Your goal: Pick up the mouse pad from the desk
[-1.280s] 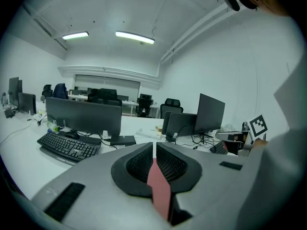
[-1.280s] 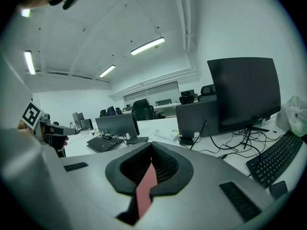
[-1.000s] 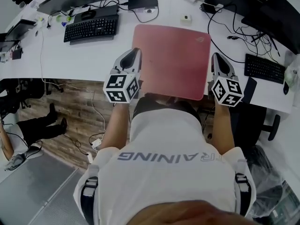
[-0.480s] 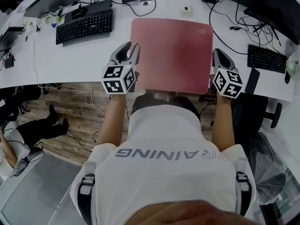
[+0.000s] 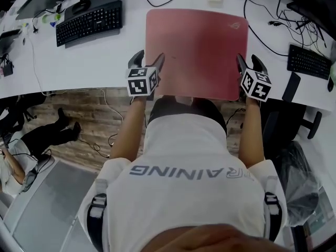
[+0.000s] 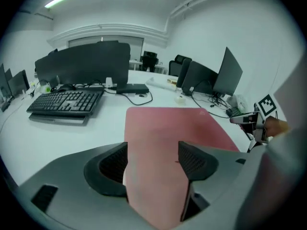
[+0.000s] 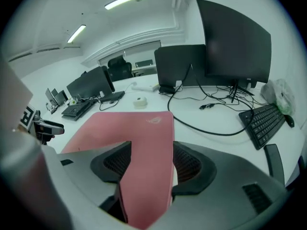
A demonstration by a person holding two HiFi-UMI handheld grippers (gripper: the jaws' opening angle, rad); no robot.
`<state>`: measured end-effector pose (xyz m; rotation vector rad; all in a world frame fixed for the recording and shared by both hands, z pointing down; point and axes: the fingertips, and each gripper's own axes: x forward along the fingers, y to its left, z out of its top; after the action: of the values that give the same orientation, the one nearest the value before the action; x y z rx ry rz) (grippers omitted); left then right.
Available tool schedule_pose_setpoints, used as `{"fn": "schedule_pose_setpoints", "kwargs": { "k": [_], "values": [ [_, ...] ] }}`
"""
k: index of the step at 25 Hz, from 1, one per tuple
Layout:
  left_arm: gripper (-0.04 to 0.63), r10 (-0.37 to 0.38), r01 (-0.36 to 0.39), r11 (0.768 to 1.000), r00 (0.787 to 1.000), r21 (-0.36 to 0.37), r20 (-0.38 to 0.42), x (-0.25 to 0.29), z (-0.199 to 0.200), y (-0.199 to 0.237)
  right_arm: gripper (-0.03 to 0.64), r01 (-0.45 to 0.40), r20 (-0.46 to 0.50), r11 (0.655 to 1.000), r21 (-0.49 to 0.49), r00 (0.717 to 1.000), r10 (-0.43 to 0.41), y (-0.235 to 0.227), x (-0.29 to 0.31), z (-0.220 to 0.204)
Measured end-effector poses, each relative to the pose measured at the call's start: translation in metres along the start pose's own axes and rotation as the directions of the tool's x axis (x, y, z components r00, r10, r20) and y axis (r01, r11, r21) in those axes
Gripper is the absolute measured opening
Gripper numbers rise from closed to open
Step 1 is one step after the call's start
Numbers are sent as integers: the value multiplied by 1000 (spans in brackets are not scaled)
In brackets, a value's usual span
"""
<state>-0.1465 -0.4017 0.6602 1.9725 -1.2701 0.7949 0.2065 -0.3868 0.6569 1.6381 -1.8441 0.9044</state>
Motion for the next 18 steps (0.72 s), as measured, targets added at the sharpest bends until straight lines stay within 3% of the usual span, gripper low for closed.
{"fn": "schedule_pose_setpoints", "kwargs": {
  "k": [8,12,18],
  "values": [
    [347,45,-52,998,982,-35,-181,36,-55,27,337,22,-174,1000,-9,984,-23,-4,30,-62],
    [348,63,-71,997,979,-34,-196,41,-68,28,347,32,-226,999,-8,974,-33,-6,38,-80],
    [338,87,-90,996,978,-6,-188,43,-69,24,348,60,-205,998,-1,977,-59,-6,39,-82]
  ]
}}
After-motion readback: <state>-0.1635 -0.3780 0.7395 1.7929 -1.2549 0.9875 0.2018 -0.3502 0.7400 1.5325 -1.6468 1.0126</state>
